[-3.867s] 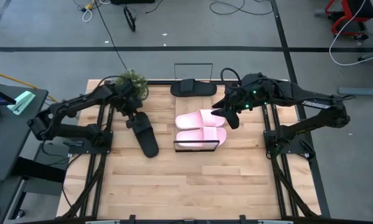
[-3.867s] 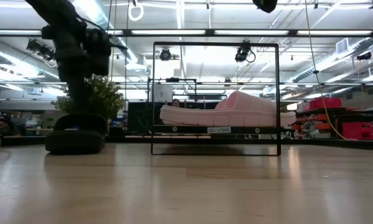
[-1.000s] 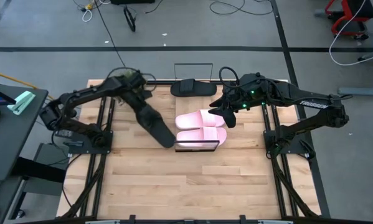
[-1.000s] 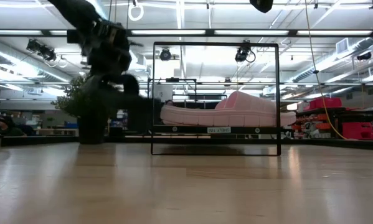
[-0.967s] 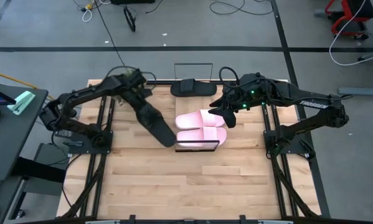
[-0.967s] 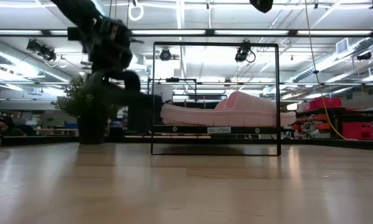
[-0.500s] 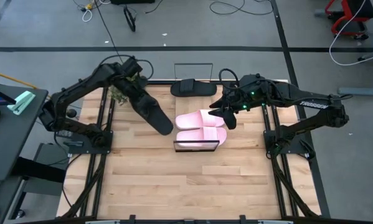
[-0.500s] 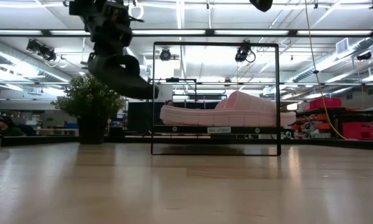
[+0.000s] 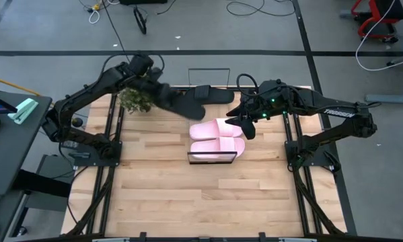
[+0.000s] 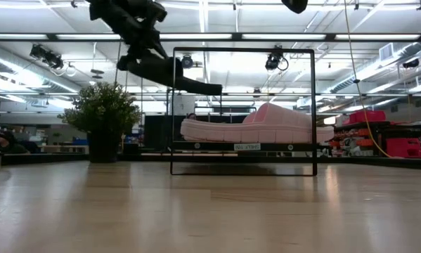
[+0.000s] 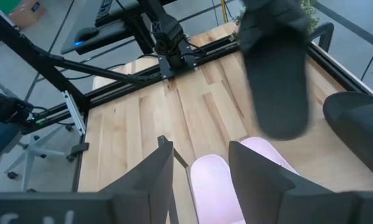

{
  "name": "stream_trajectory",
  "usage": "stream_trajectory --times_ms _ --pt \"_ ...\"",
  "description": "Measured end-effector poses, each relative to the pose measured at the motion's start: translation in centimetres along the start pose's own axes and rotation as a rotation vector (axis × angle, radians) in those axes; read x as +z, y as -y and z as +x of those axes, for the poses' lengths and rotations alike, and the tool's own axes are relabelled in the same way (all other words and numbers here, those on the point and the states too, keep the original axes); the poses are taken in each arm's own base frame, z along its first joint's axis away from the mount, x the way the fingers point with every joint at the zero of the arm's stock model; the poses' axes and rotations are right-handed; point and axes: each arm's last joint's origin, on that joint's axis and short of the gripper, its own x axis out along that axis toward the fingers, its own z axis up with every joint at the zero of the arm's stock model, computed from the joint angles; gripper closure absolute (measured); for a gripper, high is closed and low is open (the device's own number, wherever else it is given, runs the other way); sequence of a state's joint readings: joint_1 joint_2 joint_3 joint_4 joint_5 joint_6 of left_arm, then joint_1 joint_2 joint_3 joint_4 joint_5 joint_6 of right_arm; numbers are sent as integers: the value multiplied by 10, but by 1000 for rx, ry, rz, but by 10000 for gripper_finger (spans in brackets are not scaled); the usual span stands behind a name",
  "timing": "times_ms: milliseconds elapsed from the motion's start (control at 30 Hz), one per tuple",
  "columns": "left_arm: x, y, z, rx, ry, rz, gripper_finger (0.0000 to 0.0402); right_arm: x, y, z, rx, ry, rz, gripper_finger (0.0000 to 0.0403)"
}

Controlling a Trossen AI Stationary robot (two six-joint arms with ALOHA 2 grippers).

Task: Pick and place slides into the shelf
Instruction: Put the black slides on the shelf

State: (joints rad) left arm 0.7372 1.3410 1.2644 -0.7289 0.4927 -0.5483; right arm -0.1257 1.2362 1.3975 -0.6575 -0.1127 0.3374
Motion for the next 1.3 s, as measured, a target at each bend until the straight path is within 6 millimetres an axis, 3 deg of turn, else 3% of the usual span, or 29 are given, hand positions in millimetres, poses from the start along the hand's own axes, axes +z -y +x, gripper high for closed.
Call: stream_trajectory --times_ms 267,533,900,1300 --pt "14 19 5 54 341 -254 319 0 0 0 0 0 -7 243" --pt "5 53 17 -33 467 -338 323 0 0 0 0 0 -41 243" --pt "-11 70 77 -15 417 -388 320 -1 -1 0 28 -13 -53 243" --pt "-15 49 143 101 374 -416 320 -1 -1 0 38 -20 -49 243"
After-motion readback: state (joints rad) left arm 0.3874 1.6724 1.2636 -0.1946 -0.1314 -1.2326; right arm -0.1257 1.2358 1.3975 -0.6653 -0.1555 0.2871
